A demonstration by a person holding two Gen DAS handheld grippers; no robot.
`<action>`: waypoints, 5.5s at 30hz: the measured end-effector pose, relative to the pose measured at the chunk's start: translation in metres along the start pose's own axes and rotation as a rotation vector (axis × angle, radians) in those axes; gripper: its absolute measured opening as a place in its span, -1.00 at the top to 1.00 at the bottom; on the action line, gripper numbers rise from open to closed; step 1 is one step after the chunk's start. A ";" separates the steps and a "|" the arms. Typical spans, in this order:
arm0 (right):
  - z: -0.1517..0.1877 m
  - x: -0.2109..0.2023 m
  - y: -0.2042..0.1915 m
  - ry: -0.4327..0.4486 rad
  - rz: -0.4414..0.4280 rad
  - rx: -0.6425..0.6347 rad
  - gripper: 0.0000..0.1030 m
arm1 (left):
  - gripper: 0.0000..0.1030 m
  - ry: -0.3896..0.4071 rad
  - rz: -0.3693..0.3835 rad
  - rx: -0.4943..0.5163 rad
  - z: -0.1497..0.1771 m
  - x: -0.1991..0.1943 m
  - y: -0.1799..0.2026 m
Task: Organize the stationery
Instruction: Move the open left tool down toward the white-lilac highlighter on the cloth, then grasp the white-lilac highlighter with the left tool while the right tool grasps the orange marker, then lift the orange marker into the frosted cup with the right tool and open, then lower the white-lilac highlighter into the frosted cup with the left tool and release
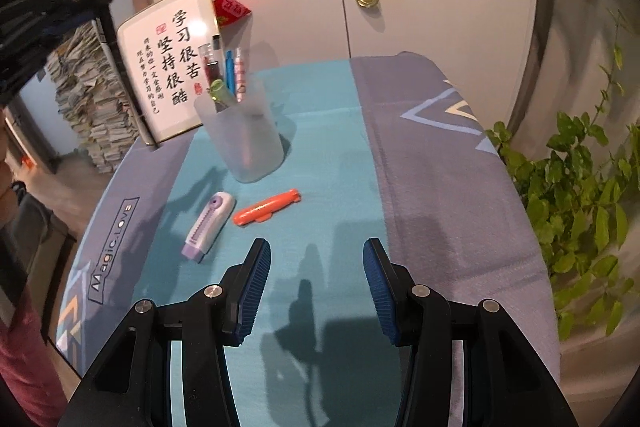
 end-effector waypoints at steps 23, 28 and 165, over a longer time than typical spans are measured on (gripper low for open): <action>-0.009 0.028 0.000 -0.085 -0.028 0.006 0.05 | 0.19 -0.190 -0.079 0.173 0.077 0.046 -0.007; -0.022 0.050 0.003 -0.153 -0.072 0.103 0.05 | 0.16 -0.268 -0.060 0.260 0.107 0.041 -0.009; -0.040 0.014 0.037 -0.021 -0.136 0.143 -0.08 | 0.55 -0.138 -0.120 0.076 0.057 0.080 0.024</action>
Point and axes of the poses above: each gripper's, at about its wrist camera, not at the fingertips, and x roughly the way its jaws point, y to its right, z to its underside, the point moved 1 cm from there along x, roughly the way its jaws point, and after that the axes turned 4 degrees about -z, right-handed, at the moved point
